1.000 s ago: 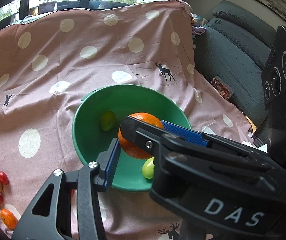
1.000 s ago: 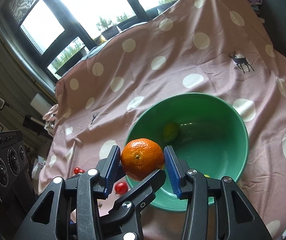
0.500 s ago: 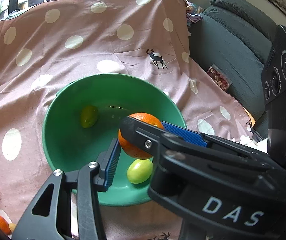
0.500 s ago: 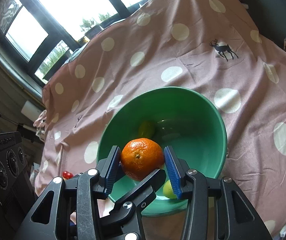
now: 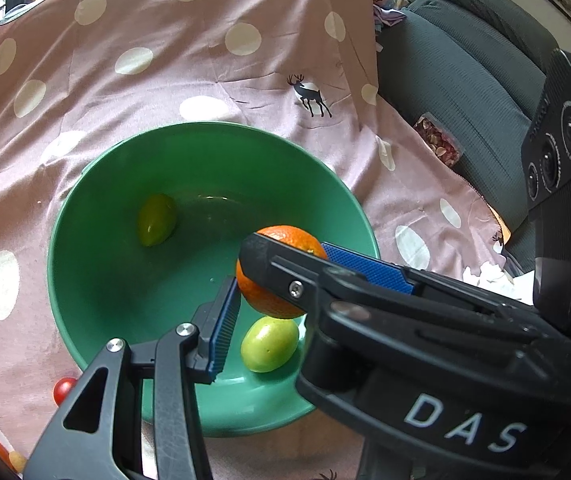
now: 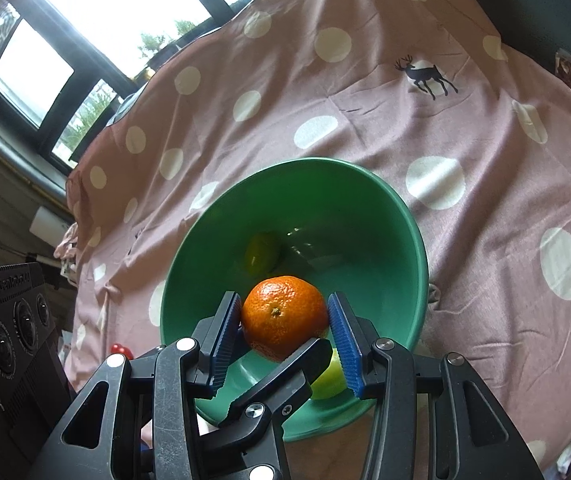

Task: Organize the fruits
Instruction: 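Lift the orange with the right gripper and carry it over the bowl, then open the right gripper to drop the orange into the bowl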

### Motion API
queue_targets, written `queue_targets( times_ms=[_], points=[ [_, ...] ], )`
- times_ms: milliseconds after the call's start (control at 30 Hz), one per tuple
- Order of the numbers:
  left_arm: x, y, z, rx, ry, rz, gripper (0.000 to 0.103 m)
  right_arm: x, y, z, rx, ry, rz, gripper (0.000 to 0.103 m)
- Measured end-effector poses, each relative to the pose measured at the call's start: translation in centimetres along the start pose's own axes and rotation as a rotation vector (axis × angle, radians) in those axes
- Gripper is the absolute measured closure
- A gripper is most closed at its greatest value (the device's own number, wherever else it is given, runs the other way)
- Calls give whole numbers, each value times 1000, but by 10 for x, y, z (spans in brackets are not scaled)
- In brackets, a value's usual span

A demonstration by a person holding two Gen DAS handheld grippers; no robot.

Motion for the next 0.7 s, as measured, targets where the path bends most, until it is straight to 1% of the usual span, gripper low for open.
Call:
queue_targets(
  times_ms=[500,700],
  points=[
    [0,7,-14,-28,42,30,59,1,-5,-12,-28,43,-21,54],
    [0,8,-15,-31,47,36,59,1,-5,-13,-37,46,-21,54]
  ],
)
Point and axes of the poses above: each gripper's, at about its wrist camera, not at the fingertips, and z roughly against the way its jaws point, y to its left, x to its top, the point moved 2 cm from there along -z, roughly the way its jaws point, and after that the axes turned 3 degrees about y, right-handed, at the moved point
